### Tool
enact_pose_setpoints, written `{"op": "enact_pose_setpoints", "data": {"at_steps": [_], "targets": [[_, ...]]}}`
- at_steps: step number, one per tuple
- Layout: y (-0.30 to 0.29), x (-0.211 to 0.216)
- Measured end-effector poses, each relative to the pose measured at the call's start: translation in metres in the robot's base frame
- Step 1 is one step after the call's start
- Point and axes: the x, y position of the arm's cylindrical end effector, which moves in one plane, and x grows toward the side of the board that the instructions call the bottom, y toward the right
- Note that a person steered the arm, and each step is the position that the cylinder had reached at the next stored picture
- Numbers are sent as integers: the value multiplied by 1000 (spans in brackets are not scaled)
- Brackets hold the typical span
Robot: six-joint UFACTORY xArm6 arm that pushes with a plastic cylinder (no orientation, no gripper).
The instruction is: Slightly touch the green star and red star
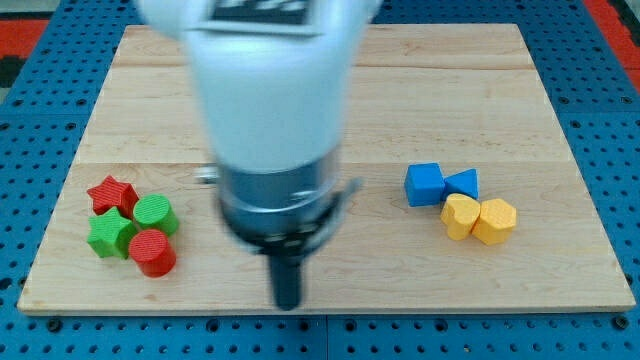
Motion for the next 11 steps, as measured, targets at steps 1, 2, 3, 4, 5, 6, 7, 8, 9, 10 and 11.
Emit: {"op": "enact_pose_setpoints", "data": {"at_steps": [1,2,3,4,5,6,7,8,9,10,11], "targets": [[-96,5],[-106,-42],[-96,-30],[-107,6],[-182,-5],[-182,-50],[-181,-68],[-181,-81],[-176,-99],[-190,-107],[-236,-130]]}}
